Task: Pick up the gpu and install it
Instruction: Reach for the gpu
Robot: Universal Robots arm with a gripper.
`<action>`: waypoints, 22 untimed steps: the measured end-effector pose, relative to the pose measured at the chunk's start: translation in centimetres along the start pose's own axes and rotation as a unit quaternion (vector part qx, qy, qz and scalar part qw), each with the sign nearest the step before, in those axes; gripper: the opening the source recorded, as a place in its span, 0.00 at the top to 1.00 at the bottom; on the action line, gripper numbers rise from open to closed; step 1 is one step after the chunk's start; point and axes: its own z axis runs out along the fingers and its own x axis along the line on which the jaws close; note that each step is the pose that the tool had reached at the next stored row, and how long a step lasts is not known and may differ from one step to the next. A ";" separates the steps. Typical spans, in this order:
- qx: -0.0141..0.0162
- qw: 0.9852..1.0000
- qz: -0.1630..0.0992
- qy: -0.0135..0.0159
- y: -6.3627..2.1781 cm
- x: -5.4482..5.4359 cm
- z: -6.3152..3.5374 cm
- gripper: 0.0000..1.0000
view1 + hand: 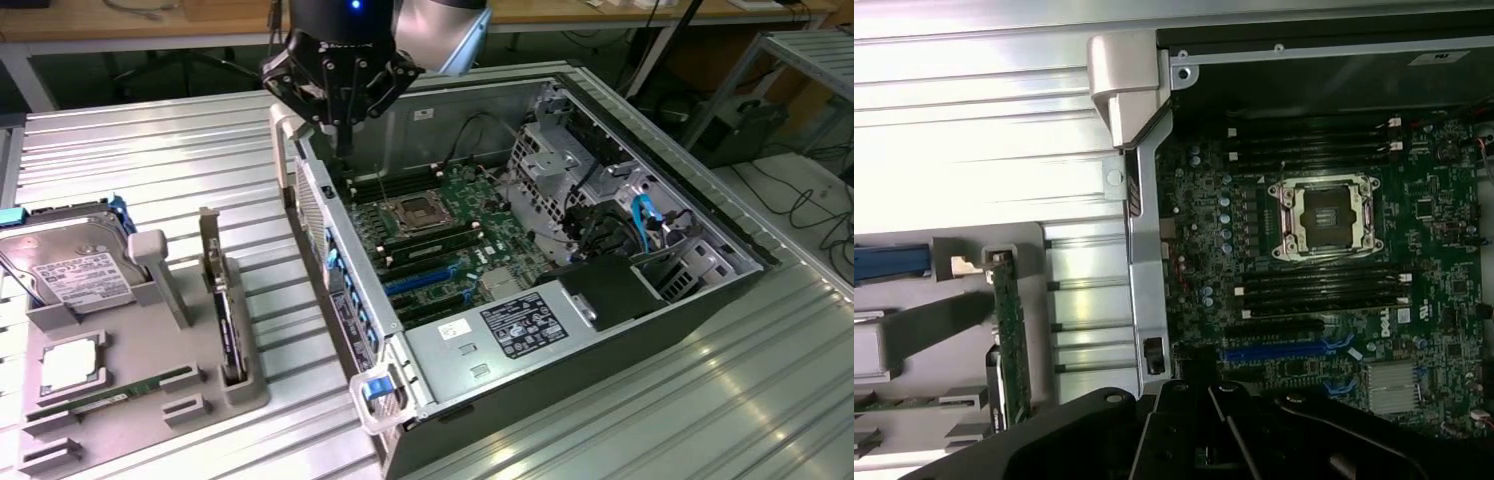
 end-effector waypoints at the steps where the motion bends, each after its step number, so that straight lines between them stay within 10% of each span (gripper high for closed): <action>1: 0.000 1.000 0.000 0.000 -0.02 0.2 -0.01 0.89; 22: 0.000 1.000 0.000 0.000 -0.35 1.7 -0.05 0.89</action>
